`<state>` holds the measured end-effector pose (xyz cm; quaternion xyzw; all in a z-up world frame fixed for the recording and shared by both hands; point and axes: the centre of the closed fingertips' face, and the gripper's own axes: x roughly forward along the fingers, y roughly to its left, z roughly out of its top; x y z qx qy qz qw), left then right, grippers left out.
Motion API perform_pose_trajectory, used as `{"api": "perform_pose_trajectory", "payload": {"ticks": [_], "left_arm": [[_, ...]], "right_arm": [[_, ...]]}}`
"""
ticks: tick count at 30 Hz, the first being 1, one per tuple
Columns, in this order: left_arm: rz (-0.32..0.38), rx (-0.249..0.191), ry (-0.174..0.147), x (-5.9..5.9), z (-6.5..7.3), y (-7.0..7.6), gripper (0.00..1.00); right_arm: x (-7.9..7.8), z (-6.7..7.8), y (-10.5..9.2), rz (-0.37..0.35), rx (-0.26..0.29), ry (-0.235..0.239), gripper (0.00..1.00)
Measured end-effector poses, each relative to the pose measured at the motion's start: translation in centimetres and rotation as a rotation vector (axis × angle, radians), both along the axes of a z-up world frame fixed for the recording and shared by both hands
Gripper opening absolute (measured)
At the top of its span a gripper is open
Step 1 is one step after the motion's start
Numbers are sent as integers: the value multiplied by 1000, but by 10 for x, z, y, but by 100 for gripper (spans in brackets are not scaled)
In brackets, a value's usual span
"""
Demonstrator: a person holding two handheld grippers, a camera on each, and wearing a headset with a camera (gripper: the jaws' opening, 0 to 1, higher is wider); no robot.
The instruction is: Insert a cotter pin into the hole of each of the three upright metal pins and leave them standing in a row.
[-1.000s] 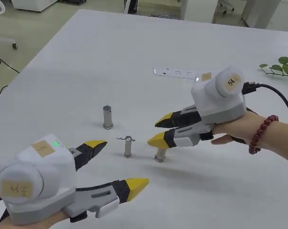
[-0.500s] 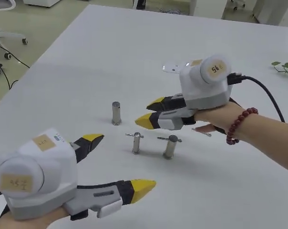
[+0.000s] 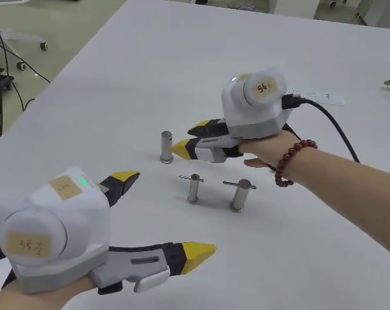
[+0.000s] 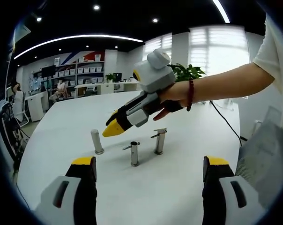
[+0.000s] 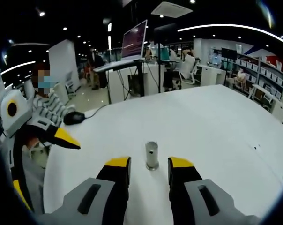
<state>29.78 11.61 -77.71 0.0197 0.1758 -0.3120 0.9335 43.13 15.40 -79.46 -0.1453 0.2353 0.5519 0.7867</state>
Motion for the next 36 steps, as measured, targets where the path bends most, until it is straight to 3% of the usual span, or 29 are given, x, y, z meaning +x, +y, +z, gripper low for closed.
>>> {"api": "perform_pose_trajectory", "payload": {"ticks": [14, 27, 36], "left_arm": [[17, -36, 11, 5, -1, 4, 99], [9, -32, 25, 7, -6, 5, 97], [6, -28, 33, 6, -8, 7, 95]], "right_arm": [[6, -12, 23, -4, 9, -28, 25], [11, -22, 23, -28, 7, -5, 17], [15, -23, 27, -24, 11, -18, 15]]}}
